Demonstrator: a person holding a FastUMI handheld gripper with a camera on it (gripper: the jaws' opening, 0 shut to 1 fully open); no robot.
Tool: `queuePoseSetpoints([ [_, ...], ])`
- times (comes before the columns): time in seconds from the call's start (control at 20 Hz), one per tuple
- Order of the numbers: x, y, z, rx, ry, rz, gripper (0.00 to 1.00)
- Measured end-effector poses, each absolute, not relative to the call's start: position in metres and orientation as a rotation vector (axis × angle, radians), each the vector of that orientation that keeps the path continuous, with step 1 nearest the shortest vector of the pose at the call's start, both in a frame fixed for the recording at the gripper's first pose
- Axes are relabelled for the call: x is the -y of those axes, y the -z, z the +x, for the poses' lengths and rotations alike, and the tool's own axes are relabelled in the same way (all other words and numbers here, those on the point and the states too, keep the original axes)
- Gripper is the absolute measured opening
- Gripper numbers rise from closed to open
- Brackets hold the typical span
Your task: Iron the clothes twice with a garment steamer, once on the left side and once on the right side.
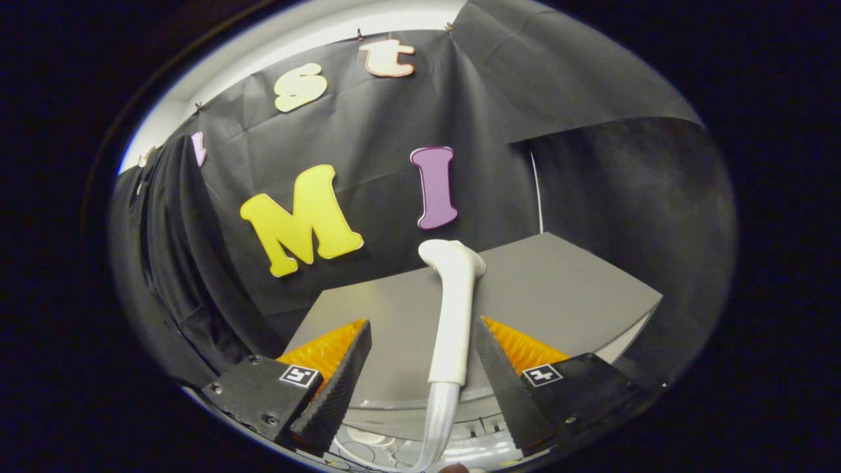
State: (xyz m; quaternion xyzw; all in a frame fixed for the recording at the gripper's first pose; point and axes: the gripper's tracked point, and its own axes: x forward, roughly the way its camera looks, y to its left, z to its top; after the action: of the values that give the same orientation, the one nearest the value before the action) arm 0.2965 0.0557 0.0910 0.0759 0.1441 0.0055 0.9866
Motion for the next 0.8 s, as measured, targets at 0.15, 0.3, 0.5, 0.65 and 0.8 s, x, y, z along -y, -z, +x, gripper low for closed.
queuePoseSetpoints([
  [0.15, -0.041, -0.077, 0.325, -0.387, 0.035, 0.133, 0.98],
  [0.3, -0.032, -0.065, 0.345, -0.459, 0.046, 0.173, 0.96],
  [0.5, -0.022, -0.049, 0.36, -0.556, 0.101, 0.184, 0.94],
  [0.65, -0.019, -0.045, 0.363, -0.587, 0.134, 0.12, 0.79],
  [0.8, -0.022, -0.039, 0.364, -0.61, 0.149, 0.086, 0.7],
])
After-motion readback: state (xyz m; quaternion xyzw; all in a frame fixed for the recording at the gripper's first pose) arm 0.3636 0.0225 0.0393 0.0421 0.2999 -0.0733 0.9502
